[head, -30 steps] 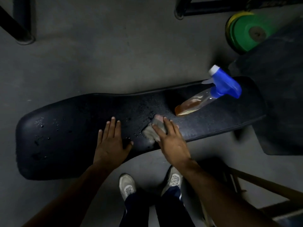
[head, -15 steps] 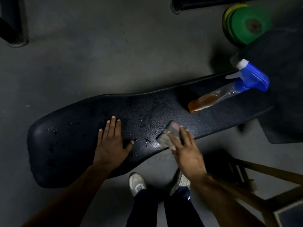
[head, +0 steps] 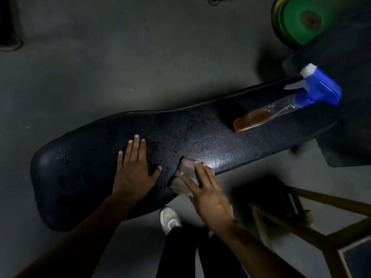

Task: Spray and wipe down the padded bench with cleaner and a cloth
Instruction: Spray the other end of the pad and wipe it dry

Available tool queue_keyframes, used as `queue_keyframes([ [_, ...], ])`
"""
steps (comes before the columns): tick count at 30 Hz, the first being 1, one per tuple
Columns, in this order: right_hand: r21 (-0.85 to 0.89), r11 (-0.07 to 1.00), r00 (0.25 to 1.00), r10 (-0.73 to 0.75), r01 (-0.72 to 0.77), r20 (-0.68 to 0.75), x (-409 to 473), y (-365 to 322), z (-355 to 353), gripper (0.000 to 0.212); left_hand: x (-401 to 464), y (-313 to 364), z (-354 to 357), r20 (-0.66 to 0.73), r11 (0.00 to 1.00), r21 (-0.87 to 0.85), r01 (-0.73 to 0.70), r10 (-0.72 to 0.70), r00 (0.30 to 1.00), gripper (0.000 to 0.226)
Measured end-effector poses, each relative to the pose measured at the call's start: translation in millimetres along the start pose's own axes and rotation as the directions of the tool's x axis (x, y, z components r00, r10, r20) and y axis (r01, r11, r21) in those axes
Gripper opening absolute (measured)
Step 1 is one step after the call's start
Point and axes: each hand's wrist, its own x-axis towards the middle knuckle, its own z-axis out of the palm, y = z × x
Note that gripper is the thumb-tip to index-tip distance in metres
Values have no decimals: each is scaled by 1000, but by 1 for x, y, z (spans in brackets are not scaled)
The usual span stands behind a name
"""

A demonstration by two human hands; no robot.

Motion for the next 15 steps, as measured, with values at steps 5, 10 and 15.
queue_keyframes([
  [5,-13,972,972,233,-234,-38,13,52,-20,68,17,-18,-9,-21,999,5,32,-32,999,94],
  [10,74,985,987,159,-157,-21,68,29,-27,57,17,-22,-3,-25,1000,-1,20,-20,999,95],
  [15,-40,975,976,-219,219,13,119,-10,-35,54,20,-27,1,-17,999,33,11,-10,1000,95],
])
